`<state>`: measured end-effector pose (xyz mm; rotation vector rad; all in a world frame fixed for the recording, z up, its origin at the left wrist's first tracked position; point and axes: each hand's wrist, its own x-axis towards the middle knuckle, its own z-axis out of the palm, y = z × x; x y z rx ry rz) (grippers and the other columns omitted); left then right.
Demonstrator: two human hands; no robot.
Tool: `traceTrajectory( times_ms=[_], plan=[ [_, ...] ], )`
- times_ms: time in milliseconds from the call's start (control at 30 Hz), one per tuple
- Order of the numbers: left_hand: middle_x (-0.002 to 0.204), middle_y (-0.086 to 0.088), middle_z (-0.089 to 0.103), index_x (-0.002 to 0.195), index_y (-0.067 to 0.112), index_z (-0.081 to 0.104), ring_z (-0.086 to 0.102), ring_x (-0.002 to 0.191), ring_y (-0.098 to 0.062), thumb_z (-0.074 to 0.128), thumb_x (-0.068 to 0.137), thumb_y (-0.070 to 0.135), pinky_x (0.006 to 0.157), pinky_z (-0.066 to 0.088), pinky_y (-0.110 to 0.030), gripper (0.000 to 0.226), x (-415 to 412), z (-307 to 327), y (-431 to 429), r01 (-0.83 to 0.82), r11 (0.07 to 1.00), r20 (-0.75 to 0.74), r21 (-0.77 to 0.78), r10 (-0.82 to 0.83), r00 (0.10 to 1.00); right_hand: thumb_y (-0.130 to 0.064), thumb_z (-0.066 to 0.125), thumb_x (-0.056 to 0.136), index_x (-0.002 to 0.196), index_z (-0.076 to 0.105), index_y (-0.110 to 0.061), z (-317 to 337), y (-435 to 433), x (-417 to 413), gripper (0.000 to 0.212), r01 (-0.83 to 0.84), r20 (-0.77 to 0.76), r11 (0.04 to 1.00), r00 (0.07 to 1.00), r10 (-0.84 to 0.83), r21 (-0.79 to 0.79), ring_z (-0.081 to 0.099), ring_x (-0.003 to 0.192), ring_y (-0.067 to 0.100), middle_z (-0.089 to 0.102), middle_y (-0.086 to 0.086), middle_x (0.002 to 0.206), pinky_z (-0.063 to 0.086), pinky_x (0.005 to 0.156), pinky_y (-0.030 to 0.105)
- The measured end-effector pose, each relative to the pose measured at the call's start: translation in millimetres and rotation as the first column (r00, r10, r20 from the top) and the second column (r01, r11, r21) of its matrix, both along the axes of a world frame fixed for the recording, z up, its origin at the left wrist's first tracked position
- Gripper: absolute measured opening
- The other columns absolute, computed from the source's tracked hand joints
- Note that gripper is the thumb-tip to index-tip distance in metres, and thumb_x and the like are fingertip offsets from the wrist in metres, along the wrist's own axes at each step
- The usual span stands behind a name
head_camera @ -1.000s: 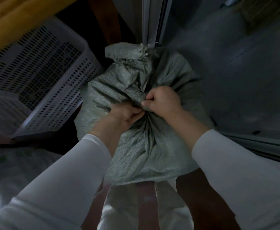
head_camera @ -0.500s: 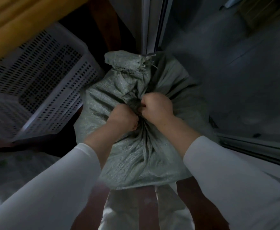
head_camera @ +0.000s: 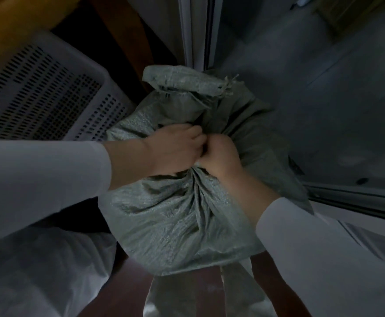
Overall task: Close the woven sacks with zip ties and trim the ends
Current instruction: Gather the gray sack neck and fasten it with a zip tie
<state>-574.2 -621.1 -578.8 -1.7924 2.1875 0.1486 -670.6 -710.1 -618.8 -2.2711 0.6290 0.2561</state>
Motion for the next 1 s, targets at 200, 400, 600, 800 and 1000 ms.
traceTrajectory(
  times_ms=[200, 400, 600, 800, 1000],
  plan=[
    [0.074, -0.013, 0.065, 0.076, 0.005, 0.066, 0.065, 0.06, -0.026, 0.04, 0.083, 0.016, 0.054, 0.054, -0.029, 0.029, 27.0, -16.0, -5.9, 0.051, 0.999, -0.089, 0.008, -0.05, 0.995, -0.006, 0.07, 0.08, 0.089, 0.072, 0.001, -5.0, -6.2, -21.3, 0.012, 0.319, -0.029, 0.768, 0.931, -0.365, 0.555, 0.061, 0.074, 0.008, 0.068, 0.004, 0.079, 0.049, 0.076, 0.024],
    [0.064, -0.008, 0.065, 0.076, 0.009, 0.07, 0.063, 0.053, -0.024, 0.044, 0.085, 0.025, 0.05, 0.052, -0.025, 0.032, -0.6, -16.3, 10.3, -0.308, 0.94, -0.234, -0.147, 0.27, 0.934, 0.002, 0.069, 0.078, 0.073, 0.07, -0.011, 8.0, -19.6, -28.0, 0.014, 0.478, -0.28, 0.419, 0.848, -0.45, 0.772, 0.063, 0.062, 0.012, 0.069, 0.002, 0.065, 0.055, 0.071, 0.024],
    [0.06, -0.008, 0.062, 0.07, 0.011, 0.069, 0.061, 0.049, -0.025, 0.045, 0.083, 0.029, 0.043, 0.045, -0.022, 0.033, -38.3, 2.3, 44.0, -0.606, 0.782, -0.268, -0.146, 0.559, 0.785, -0.007, 0.066, 0.078, 0.097, 0.07, -0.004, 55.5, -14.1, 5.3, 0.019, -0.095, -0.2, 0.984, 0.972, 0.124, 0.151, 0.065, 0.085, 0.029, 0.068, 0.017, 0.094, 0.048, 0.07, 0.032],
    [0.059, -0.011, 0.063, 0.066, 0.004, 0.068, 0.059, 0.04, -0.027, 0.04, 0.063, 0.011, 0.034, 0.038, -0.019, 0.03, -62.4, 13.5, 51.2, -0.784, 0.62, -0.195, 0.012, 0.771, 0.606, -0.007, 0.04, 0.093, 0.112, 0.06, -0.013, 93.9, 28.5, 22.3, 0.029, -0.643, -0.314, 0.687, 0.766, 0.561, -0.34, 0.053, 0.115, 0.026, 0.057, 0.004, 0.123, 0.04, 0.077, 0.035],
    [0.122, -0.019, 0.055, 0.12, 0.003, 0.052, 0.054, 0.111, -0.036, 0.043, 0.093, 0.01, 0.085, 0.041, -0.039, 0.03, -76.2, 16.8, 44.6, -0.934, 0.304, -0.311, 0.187, 0.92, 0.237, -0.021, 0.044, 0.089, 0.115, 0.059, -0.009, 102.5, 30.5, 17.7, 0.032, -0.418, -0.351, 0.877, 0.878, 0.324, -0.235, 0.055, 0.112, 0.031, 0.058, 0.011, 0.122, 0.037, 0.074, 0.031]
  ],
)
